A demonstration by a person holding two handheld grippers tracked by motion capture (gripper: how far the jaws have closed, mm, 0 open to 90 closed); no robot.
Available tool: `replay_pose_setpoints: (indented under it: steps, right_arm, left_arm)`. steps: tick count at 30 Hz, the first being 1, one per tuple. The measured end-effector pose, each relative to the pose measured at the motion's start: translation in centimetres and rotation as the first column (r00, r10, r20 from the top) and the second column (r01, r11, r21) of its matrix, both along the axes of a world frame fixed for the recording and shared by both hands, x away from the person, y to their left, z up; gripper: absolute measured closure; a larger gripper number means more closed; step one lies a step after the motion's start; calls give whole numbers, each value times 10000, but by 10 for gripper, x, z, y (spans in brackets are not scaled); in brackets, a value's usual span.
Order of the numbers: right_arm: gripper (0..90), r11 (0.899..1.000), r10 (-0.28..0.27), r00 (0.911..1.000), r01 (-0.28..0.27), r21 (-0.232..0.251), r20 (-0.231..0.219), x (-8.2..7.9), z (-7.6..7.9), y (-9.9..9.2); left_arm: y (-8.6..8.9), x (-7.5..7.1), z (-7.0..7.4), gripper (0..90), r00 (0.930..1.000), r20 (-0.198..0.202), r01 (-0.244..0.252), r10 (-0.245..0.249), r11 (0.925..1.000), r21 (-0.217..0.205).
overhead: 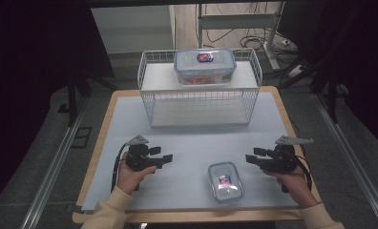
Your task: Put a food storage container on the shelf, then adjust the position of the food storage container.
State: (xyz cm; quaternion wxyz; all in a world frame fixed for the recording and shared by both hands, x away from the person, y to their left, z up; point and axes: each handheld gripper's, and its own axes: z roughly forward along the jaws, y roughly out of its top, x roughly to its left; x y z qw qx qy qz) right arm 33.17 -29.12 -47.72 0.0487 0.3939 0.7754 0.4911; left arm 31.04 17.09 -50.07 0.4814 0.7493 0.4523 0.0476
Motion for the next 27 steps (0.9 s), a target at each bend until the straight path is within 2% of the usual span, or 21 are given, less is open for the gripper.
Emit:
replay_pose_setpoints:
  steps: [7, 11, 14, 19, 23, 27]
  right_arm:
    - [353, 9997, 31, 10000, -32, -251, -42, -9, -4, -1]
    - [406, 9995, 31, 10000, -33, -328, -70, -20, -7, -5]
    - [479, 9992, 129, 9998, -135, -387, -142, -27, -10, -8]
    - [709, 9953, 296, 9986, -334, -905, -428, -42, -17, -13]
    - [874, 9870, 892, 9946, -954, -1293, -530, -60, -21, -13]
    - [892, 9741, 1542, 9860, -1625, -1572, -641, -81, -25, -8]
  left_arm:
    - [0, -5, -4, 272, 9999, -142, -60, 62, 9998, 185]
    - [1, -6, -5, 271, 9999, -128, -67, 70, 9997, 237]
    - [1, -6, -7, 271, 9998, -181, -100, 105, 9995, 286]
    - [2, -5, -8, 271, 9996, -244, -150, 157, 9995, 270]
    - [2, -5, -8, 272, 9994, -305, -160, 168, 9996, 235]
    - [0, -4, -11, 273, 9991, -387, -152, 160, 9996, 220]
